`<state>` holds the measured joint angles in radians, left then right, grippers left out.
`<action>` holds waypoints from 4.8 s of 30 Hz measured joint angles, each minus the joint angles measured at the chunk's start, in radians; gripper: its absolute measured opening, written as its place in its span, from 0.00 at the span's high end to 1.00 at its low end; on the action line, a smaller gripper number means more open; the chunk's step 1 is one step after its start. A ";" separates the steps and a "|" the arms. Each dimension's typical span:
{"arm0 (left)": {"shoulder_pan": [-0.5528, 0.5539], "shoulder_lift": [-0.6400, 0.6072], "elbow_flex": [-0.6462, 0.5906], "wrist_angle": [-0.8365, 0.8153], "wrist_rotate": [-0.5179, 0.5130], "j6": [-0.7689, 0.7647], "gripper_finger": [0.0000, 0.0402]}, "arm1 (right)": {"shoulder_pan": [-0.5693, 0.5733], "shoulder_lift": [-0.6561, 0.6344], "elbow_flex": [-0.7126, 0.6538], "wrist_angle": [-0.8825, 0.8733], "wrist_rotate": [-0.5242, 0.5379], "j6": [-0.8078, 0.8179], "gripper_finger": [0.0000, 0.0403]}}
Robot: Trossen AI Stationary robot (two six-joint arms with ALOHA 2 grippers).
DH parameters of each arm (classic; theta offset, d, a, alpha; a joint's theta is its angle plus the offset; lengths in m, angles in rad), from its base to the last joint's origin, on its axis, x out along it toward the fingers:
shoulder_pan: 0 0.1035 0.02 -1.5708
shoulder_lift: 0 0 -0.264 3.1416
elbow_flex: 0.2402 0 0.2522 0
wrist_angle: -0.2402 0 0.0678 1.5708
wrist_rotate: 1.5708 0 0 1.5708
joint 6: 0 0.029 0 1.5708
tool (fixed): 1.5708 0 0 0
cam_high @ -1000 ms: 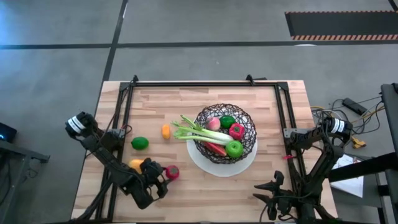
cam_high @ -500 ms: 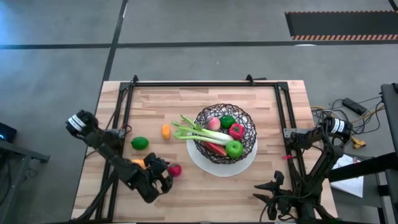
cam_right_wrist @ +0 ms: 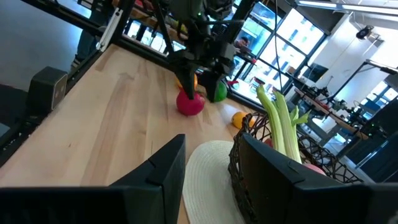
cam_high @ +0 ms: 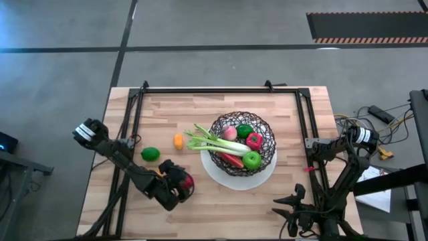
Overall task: Build produce basket
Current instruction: Put the red tomato into the wire basket, then put the yellow mango into the wire basket
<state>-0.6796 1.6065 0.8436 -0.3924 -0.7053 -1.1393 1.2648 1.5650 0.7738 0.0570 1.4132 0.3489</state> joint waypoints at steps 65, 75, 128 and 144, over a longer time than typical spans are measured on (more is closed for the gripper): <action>0.712 0.482 0.763 0.162 0.490 0.713 0.22 | 0.040 -0.011 0.008 0.000 -0.008 0.032 0.66; 0.740 0.478 0.761 0.155 0.674 0.731 0.22 | 0.040 -0.011 0.008 0.000 -0.008 0.033 0.66; -0.047 0.176 0.605 -1.092 0.545 -0.319 0.21 | 0.026 -0.009 0.000 0.000 -0.034 0.044 0.66; 0.024 -0.023 0.060 -0.823 0.775 -0.234 0.21 | 0.019 -0.009 -0.001 -0.003 -0.034 0.010 0.66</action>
<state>-0.6556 1.5839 0.9038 -1.2157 0.0693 -1.3736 1.2835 1.5562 0.7727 0.0538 1.3790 0.3590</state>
